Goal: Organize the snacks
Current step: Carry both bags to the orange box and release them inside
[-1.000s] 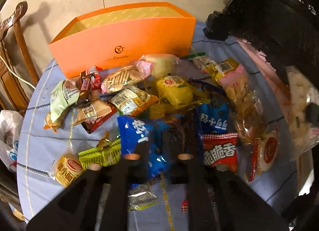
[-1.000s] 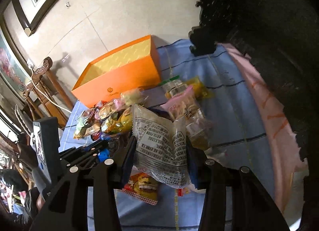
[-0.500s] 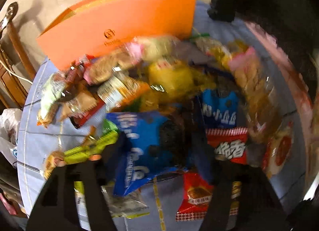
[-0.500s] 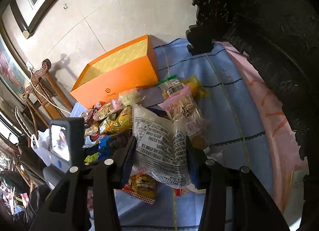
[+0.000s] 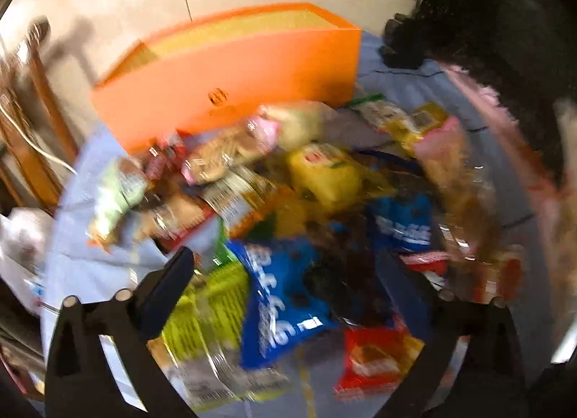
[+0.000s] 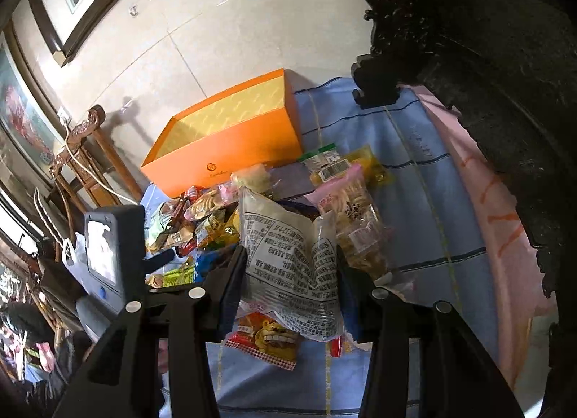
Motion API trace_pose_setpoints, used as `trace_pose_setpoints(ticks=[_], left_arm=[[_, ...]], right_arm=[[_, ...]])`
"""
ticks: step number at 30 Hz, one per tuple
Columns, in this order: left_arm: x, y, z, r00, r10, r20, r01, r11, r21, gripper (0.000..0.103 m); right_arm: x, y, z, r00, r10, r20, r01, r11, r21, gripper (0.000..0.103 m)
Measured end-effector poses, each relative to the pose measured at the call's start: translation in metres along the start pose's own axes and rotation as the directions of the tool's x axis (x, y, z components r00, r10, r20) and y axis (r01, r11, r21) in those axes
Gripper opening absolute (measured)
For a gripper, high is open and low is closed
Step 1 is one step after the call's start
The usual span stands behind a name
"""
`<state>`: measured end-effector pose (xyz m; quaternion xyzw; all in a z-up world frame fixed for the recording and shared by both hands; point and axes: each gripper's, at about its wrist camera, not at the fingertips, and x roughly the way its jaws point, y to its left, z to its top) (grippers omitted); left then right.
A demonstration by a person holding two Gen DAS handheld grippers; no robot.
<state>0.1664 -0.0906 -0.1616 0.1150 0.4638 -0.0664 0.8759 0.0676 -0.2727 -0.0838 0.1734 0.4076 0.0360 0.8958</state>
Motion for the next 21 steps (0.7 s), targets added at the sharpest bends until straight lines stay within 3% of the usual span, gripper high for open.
trace_pose_setpoints(ticks=[2, 4, 7, 12, 15, 18, 19, 20, 21], left_arm=[[0.020, -0.020, -0.003, 0.992, 0.094, -0.087, -0.084, 0.989, 0.121, 0.099], [0.019, -0.032, -0.007, 0.993, 0.112, -0.037, -0.105, 0.983, 0.154, 0.099], [0.020, -0.049, -0.009, 0.977, 0.213, 0.007, -0.211, 0.964, 0.161, 0.099], [0.032, -0.054, 0.000, 0.955, 0.292, -0.044, -0.292, 0.956, 0.005, 0.099], [0.033, -0.047, -0.002, 0.954, 0.290, -0.080, -0.297, 0.949, -0.106, 0.099], [0.035, -0.047, -0.002, 0.975, 0.196, -0.099, -0.205, 0.975, -0.085, 0.068], [0.036, -0.048, 0.000, 0.982, 0.154, -0.112, -0.164, 0.983, -0.084, 0.051], [0.037, -0.049, 0.002, 0.985, 0.120, -0.123, -0.132, 0.986, -0.099, 0.043], [0.036, -0.051, 0.002, 0.986, 0.119, -0.119, -0.130, 0.987, -0.092, 0.042]], right_arm=[[-0.001, -0.002, 0.000, 1.000, 0.001, 0.005, -0.001, 1.000, 0.003, 0.047], [-0.002, -0.004, 0.000, 1.000, 0.000, 0.005, 0.000, 1.000, 0.004, 0.047], [0.000, -0.007, -0.001, 1.000, 0.011, 0.001, -0.011, 1.000, 0.018, 0.047], [0.005, -0.008, -0.003, 0.999, 0.020, -0.029, -0.020, 0.999, 0.027, 0.047], [0.004, -0.009, -0.004, 0.999, 0.031, -0.032, -0.030, 0.999, 0.032, 0.047], [0.000, -0.010, -0.003, 0.999, 0.026, -0.022, -0.025, 0.999, 0.033, 0.047], [-0.001, -0.011, -0.002, 0.999, 0.029, -0.016, -0.028, 0.999, 0.037, 0.047], [-0.003, -0.011, -0.002, 1.000, 0.029, -0.012, -0.029, 0.999, 0.036, 0.047], [-0.005, -0.010, -0.003, 1.000, 0.029, -0.007, -0.029, 0.999, 0.032, 0.047]])
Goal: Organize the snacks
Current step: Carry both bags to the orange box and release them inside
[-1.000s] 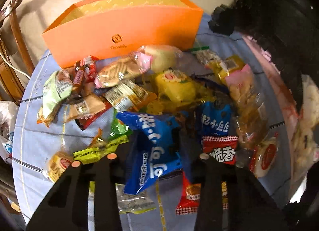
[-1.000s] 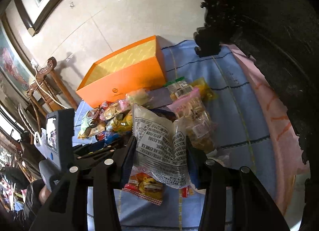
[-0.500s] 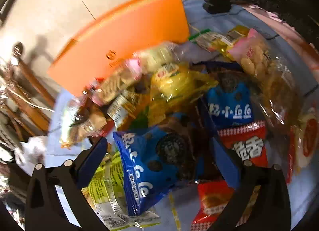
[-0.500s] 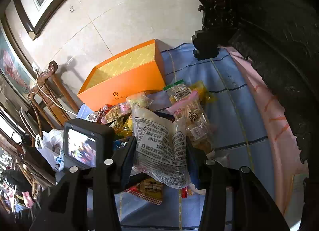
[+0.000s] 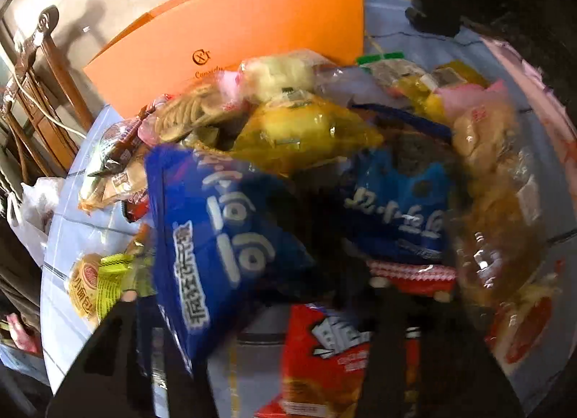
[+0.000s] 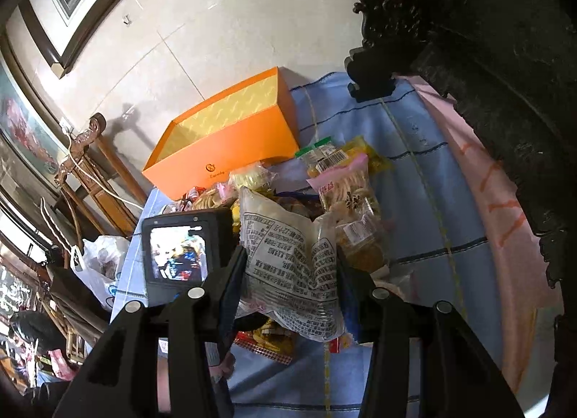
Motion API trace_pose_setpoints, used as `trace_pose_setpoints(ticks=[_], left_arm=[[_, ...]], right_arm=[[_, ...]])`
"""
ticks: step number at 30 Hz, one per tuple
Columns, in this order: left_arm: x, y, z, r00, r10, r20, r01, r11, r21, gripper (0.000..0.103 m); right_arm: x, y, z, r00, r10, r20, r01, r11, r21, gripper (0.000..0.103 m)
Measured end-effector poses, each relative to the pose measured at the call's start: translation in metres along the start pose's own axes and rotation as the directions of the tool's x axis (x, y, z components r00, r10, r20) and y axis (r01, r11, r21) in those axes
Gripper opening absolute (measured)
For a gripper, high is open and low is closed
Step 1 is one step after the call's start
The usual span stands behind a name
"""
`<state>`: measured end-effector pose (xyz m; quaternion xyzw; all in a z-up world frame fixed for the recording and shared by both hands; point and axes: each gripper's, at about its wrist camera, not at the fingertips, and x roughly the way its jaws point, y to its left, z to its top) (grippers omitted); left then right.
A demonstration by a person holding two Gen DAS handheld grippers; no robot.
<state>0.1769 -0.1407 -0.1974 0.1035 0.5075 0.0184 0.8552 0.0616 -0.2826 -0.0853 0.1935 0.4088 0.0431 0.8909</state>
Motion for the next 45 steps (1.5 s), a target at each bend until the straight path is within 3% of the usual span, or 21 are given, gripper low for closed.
trace_pose_setpoints(ticks=[6, 12, 17, 23, 27, 31, 34, 38, 45], left_arm=[[-0.015, 0.012, -0.005, 0.995, -0.082, 0.055, 0.080, 0.996, 0.039, 0.033], [-0.045, 0.034, 0.003, 0.982, -0.119, 0.144, 0.115, 0.993, 0.035, 0.027], [-0.072, 0.048, 0.000, 0.965, -0.070, 0.251, 0.057, 0.997, 0.060, 0.027], [-0.096, 0.099, -0.014, 0.958, -0.074, 0.278, 0.075, 0.997, 0.009, 0.027], [-0.121, 0.126, -0.024, 0.943, -0.066, 0.325, 0.070, 0.998, -0.001, 0.027], [-0.148, 0.152, -0.025, 0.932, -0.102, 0.347, 0.120, 0.992, -0.030, 0.027], [-0.162, 0.168, -0.014, 0.917, -0.130, 0.377, 0.160, 0.986, -0.048, 0.027], [-0.160, 0.181, 0.012, 0.899, -0.107, 0.426, 0.149, 0.987, -0.066, 0.027], [-0.123, 0.191, 0.064, 0.905, -0.082, 0.418, 0.136, 0.986, -0.101, 0.027]], right_arm=[[-0.006, -0.001, 0.001, 1.000, -0.011, 0.019, 0.011, 1.000, -0.007, 0.047], [-0.005, 0.004, 0.003, 1.000, -0.008, 0.020, 0.009, 0.999, -0.031, 0.048], [-0.009, 0.014, 0.004, 1.000, 0.000, 0.030, 0.002, 0.998, -0.066, 0.047], [-0.013, 0.021, 0.007, 0.999, -0.025, 0.043, 0.028, 0.996, -0.080, 0.047], [-0.015, 0.028, 0.008, 0.998, -0.027, 0.052, 0.033, 0.993, -0.111, 0.047], [-0.012, 0.036, 0.014, 0.998, -0.022, 0.060, 0.030, 0.990, -0.134, 0.047], [-0.006, 0.044, 0.024, 0.998, -0.009, 0.065, 0.019, 0.989, -0.147, 0.047], [0.005, 0.060, 0.047, 0.994, 0.015, 0.111, 0.004, 0.987, -0.163, 0.047], [0.031, 0.079, 0.092, 0.986, 0.041, 0.164, -0.010, 0.982, -0.188, 0.047]])
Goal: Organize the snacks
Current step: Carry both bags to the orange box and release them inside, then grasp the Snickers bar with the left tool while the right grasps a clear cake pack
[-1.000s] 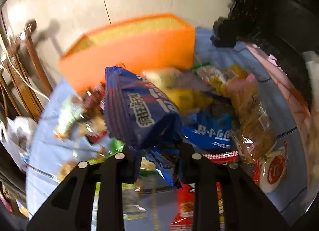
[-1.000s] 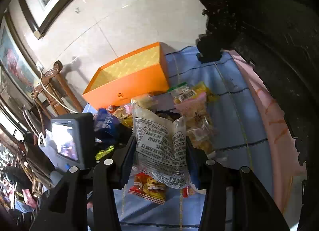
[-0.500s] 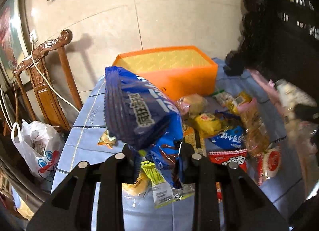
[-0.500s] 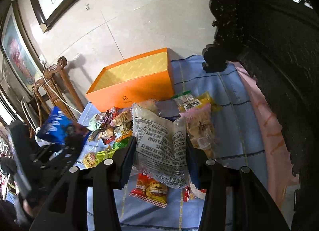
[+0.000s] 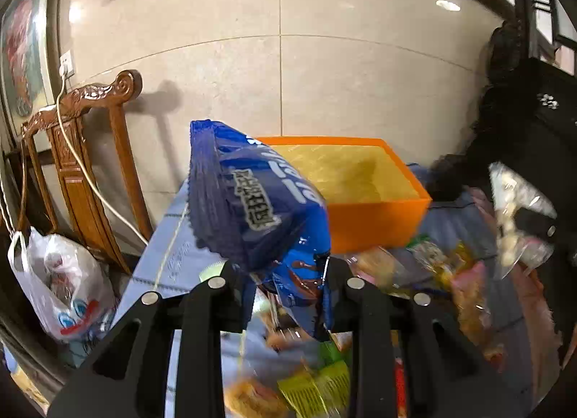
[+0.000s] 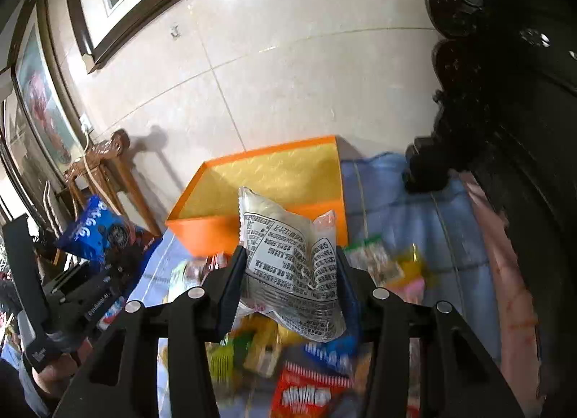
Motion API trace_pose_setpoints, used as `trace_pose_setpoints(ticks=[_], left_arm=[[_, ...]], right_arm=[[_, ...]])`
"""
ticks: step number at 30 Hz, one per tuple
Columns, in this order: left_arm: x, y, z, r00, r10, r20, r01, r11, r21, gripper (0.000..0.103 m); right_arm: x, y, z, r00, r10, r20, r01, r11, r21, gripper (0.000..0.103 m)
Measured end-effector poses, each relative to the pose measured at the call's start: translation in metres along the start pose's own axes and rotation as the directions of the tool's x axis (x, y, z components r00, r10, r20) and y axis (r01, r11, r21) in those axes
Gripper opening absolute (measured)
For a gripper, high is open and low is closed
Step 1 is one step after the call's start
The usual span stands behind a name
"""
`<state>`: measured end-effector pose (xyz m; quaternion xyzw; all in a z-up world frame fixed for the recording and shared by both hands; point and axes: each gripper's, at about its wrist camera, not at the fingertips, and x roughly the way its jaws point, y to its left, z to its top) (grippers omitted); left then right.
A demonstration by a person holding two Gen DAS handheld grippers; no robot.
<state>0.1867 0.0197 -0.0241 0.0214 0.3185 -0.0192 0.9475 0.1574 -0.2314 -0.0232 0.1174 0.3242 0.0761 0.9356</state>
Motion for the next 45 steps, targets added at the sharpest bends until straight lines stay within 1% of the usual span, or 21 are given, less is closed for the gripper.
trace_pose_setpoints(ticks=[10, 14, 19, 20, 21, 22, 23, 24, 25, 26, 27, 29, 30, 32, 35, 37, 39, 42, 43, 44, 45], left_arm=[[0.086, 0.001, 0.053, 1.000, 0.001, -0.019, -0.001, 1.000, 0.010, 0.027], [0.121, -0.003, 0.077, 1.000, 0.022, -0.012, -0.021, 0.997, 0.070, 0.027], [0.151, 0.007, 0.100, 0.999, 0.048, -0.007, -0.048, 0.998, 0.031, 0.027], [0.155, 0.007, 0.103, 0.999, 0.049, -0.004, -0.049, 0.998, 0.034, 0.029], [0.161, 0.006, 0.106, 0.999, 0.035, 0.000, -0.035, 0.998, 0.050, 0.033], [0.162, 0.004, 0.107, 0.999, 0.046, 0.010, -0.047, 0.997, 0.059, 0.070], [0.161, 0.003, 0.106, 0.993, 0.115, 0.041, -0.117, 0.991, 0.058, 0.096], [0.156, 0.001, 0.103, 0.984, 0.152, 0.087, -0.157, 0.986, 0.054, 0.099], [0.153, 0.002, 0.101, 0.980, 0.163, 0.114, -0.170, 0.983, 0.061, 0.099], [0.150, 0.004, 0.099, 0.982, 0.155, 0.111, -0.164, 0.984, 0.073, 0.099], [0.149, 0.008, 0.095, 0.984, 0.157, 0.083, -0.163, 0.984, 0.072, 0.099], [0.145, 0.019, 0.086, 0.986, 0.158, 0.052, -0.160, 0.986, 0.052, 0.099], [0.138, 0.027, 0.073, 0.988, 0.148, 0.037, -0.150, 0.987, 0.050, 0.099], [0.124, 0.037, 0.051, 0.985, 0.174, 0.016, -0.175, 0.983, 0.052, 0.099], [0.103, 0.062, 0.015, 0.980, 0.193, -0.044, -0.192, 0.981, 0.040, 0.099], [0.090, 0.074, -0.011, 0.978, 0.183, -0.100, -0.181, 0.983, 0.028, 0.099], [0.079, 0.081, -0.032, 0.974, 0.178, -0.141, -0.177, 0.984, 0.018, 0.099], [0.063, 0.083, -0.059, 0.966, 0.177, -0.189, -0.178, 0.984, 0.011, 0.099], [0.055, 0.080, -0.064, 0.966, 0.169, -0.195, -0.169, 0.985, 0.013, 0.099], [0.057, 0.077, -0.067, 0.967, 0.157, -0.202, -0.156, 0.988, 0.018, 0.099], [0.059, 0.072, -0.068, 0.967, 0.153, -0.203, -0.151, 0.988, 0.024, 0.099]], right_arm=[[0.079, -0.010, 0.064, 0.999, -0.007, 0.042, 0.008, 1.000, -0.014, 0.047], [0.122, -0.010, 0.085, 1.000, 0.006, 0.026, -0.005, 0.999, -0.034, 0.047], [0.159, 0.000, 0.104, 1.000, 0.003, 0.017, -0.001, 0.997, -0.074, 0.047], [0.164, 0.003, 0.107, 1.000, -0.016, 0.012, 0.017, 0.997, -0.078, 0.051], [0.167, 0.004, 0.109, 1.000, -0.025, 0.010, 0.026, 0.996, -0.087, 0.057], [0.172, 0.007, 0.110, 1.000, -0.026, 0.003, 0.027, 0.995, -0.098, 0.083], [0.177, 0.010, 0.112, 0.999, -0.043, -0.011, 0.042, 0.994, -0.104, 0.100], [0.177, 0.010, 0.113, 0.999, -0.055, -0.004, 0.054, 0.993, -0.101, 0.099], [0.174, 0.010, 0.113, 0.999, -0.048, 0.008, 0.049, 0.994, -0.102, 0.099], [0.170, 0.011, 0.112, 0.999, -0.049, 0.019, 0.051, 0.992, -0.111, 0.099], [0.164, 0.009, 0.110, 0.998, -0.061, 0.027, 0.064, 0.991, -0.119, 0.099], [0.150, 0.004, 0.099, 0.997, -0.077, 0.022, 0.079, 0.988, -0.132, 0.100], [0.146, 0.002, 0.093, 0.997, -0.073, 0.003, 0.073, 0.989, -0.128, 0.100], [0.141, -0.003, 0.070, 0.996, -0.031, -0.078, 0.022, 0.993, -0.116, 0.100], [0.156, 0.001, 0.024, 0.978, -0.010, -0.208, -0.021, 0.989, -0.150, 0.099], [0.176, 0.003, 0.002, 0.961, -0.033, -0.276, -0.009, 0.989, -0.148, 0.099], [0.201, 0.001, -0.014, 0.949, -0.005, -0.316, -0.029, 0.994, -0.102, 0.099], [0.232, 0.003, -0.024, 0.938, -0.073, -0.339, 0.029, 0.991, -0.134, 0.099], [0.240, 0.004, -0.027, 0.932, -0.096, -0.351, 0.042, 0.986, -0.159, 0.091], [0.250, 0.004, -0.032, 0.922, -0.101, -0.374, 0.040, 0.985, -0.166, 0.067], [0.252, 0.002, -0.034, 0.915, -0.051, -0.401, 0.003, 0.993, -0.119, 0.055]])
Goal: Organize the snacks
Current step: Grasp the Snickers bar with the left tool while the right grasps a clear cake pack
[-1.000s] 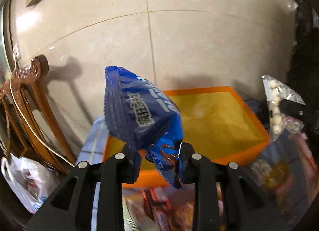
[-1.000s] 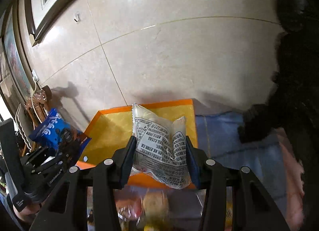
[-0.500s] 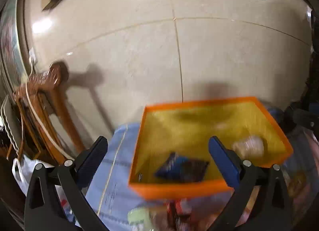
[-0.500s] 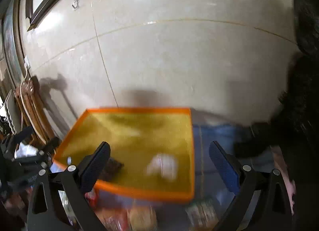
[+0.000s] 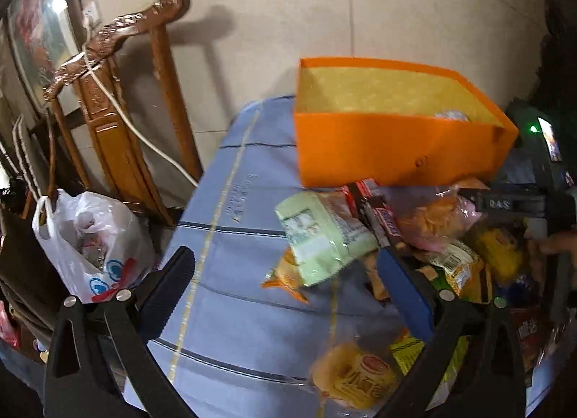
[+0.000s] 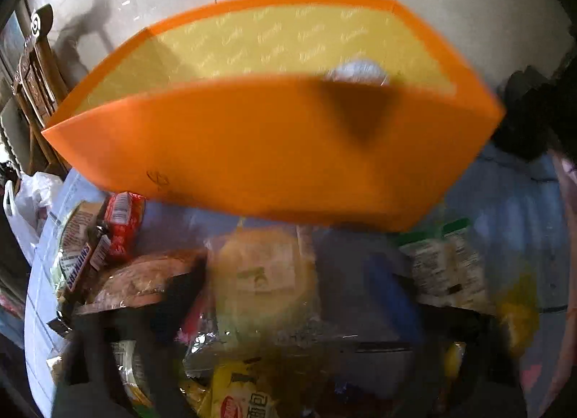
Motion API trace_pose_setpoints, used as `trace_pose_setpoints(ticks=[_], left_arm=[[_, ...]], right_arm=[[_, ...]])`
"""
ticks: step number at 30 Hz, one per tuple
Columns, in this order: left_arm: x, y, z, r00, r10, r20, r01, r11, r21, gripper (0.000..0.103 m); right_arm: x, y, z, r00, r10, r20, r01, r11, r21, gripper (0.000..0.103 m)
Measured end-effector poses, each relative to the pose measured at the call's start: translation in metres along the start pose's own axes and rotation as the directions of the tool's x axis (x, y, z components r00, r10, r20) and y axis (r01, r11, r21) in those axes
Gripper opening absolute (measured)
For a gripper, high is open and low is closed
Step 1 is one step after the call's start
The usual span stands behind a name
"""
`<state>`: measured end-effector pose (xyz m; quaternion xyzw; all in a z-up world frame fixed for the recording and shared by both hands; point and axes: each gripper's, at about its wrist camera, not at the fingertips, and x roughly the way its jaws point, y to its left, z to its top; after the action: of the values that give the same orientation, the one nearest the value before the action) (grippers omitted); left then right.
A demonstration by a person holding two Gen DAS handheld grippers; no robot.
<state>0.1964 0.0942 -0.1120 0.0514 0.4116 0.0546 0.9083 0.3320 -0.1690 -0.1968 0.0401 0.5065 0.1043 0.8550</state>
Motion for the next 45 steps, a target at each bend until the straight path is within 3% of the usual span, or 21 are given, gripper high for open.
trace_pose_setpoints(ticks=[5, 8, 12, 15, 16, 17, 18, 20, 25, 29, 39, 45], left_arm=[[0.014, -0.037, 0.018, 0.997, -0.069, 0.025, 0.068, 0.997, 0.045, 0.099], [0.038, -0.065, 0.029, 0.995, -0.095, -0.010, 0.095, 0.992, 0.080, 0.099], [0.071, -0.090, 0.034, 0.995, -0.061, -0.077, 0.070, 0.990, 0.123, 0.099], [0.095, -0.100, 0.029, 0.992, 0.037, -0.122, -0.017, 0.986, 0.165, 0.099], [0.097, -0.096, 0.028, 0.991, 0.028, -0.130, -0.009, 0.990, 0.142, 0.095], [0.100, -0.089, 0.027, 0.987, -0.029, -0.158, 0.043, 0.995, 0.089, 0.058], [0.103, -0.083, 0.027, 0.982, -0.045, -0.185, 0.057, 0.997, 0.056, 0.049], [0.102, -0.076, 0.028, 0.981, -0.032, -0.193, 0.044, 0.997, 0.059, 0.035], [0.100, -0.071, 0.025, 0.984, -0.016, -0.179, 0.029, 0.997, 0.069, 0.017], [0.082, -0.056, 0.028, 0.979, -0.105, -0.175, 0.104, 0.994, -0.013, 0.017], [-0.003, -0.026, 0.041, 0.985, -0.169, -0.024, 0.167, 0.984, -0.058, 0.017], [-0.035, -0.019, 0.080, 0.982, -0.175, 0.076, 0.179, 0.983, -0.041, 0.017]], right_arm=[[-0.022, -0.010, -0.013, 1.000, -0.021, 0.019, 0.020, 0.999, 0.050, 0.054], [-0.053, -0.019, -0.019, 0.998, -0.006, 0.068, 0.001, 0.997, 0.081, 0.054], [-0.094, -0.037, -0.025, 0.990, -0.015, 0.138, -0.001, 0.994, 0.113, 0.054], [-0.116, -0.050, -0.036, 0.985, -0.027, 0.173, 0.005, 0.992, 0.129, 0.054], [-0.118, -0.054, -0.037, 0.984, -0.028, 0.178, 0.004, 0.991, 0.136, 0.054], [-0.122, -0.059, -0.040, 0.983, -0.032, 0.183, 0.005, 0.989, 0.146, 0.054], [-0.126, -0.061, -0.043, 0.982, -0.037, 0.184, 0.009, 0.988, 0.151, 0.054], [-0.126, -0.066, -0.046, 0.982, -0.048, 0.181, 0.018, 0.986, 0.167, 0.054], [-0.120, -0.071, -0.055, 0.987, -0.008, 0.158, -0.027, 0.976, 0.218, 0.054], [-0.129, -0.063, -0.060, 0.986, -0.002, 0.169, -0.032, 0.979, 0.200, 0.054], [-0.185, -0.041, -0.041, 0.948, 0.043, 0.315, -0.091, 0.986, 0.139, 0.055], [-0.205, -0.025, -0.013, 0.927, 0.103, 0.362, -0.137, 0.988, 0.071, 0.054]])
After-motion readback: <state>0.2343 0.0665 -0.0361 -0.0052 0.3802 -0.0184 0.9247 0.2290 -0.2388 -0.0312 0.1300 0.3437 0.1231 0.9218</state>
